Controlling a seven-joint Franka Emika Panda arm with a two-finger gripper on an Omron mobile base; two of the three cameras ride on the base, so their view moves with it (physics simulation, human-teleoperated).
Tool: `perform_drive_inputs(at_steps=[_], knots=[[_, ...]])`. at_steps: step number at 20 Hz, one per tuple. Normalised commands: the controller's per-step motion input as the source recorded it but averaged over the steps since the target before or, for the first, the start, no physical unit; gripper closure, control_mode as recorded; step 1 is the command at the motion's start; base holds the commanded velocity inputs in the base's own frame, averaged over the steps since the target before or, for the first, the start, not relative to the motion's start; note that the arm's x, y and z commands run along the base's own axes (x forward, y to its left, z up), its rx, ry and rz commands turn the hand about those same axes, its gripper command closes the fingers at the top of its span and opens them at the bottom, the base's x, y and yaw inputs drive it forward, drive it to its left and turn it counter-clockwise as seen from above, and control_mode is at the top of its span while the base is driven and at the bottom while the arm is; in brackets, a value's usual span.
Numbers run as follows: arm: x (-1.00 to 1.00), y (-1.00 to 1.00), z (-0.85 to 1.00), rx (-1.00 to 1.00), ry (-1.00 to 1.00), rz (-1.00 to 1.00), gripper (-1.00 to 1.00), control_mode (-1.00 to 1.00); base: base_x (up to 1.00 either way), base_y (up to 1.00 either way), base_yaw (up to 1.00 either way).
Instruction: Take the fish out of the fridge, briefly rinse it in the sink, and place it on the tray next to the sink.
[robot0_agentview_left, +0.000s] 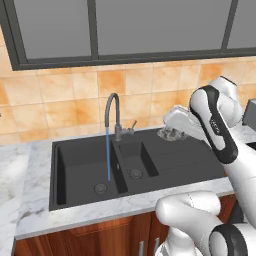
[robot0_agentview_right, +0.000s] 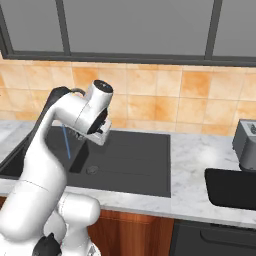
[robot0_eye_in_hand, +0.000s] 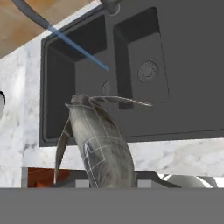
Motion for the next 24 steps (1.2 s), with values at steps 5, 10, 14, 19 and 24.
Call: perform_drive_inputs(at_steps=[5, 10, 14, 19, 24], knots=[[0.57, 0.26, -0.71, 0.18, 0.24, 0.35, 1.0, -1.0, 0.0, 0.0, 0.0], [0.74, 0.47, -0.55, 0.18, 0.14, 0.31, 1.0, -1.0, 0.0, 0.0, 0.0], [0.57, 0.66, -0.48, 0.07, 0.14, 0.22, 1.0, -1.0, 0.0, 0.0, 0.0], [0.54, 0.78, -0.34, 0.02, 0.12, 0.12, 1.0, -1.0, 0.0, 0.0, 0.0], [0.47, 0.29, -0.06, 0.07, 0.04, -0.04, 1.0, -1.0, 0.0, 0.0, 0.0]])
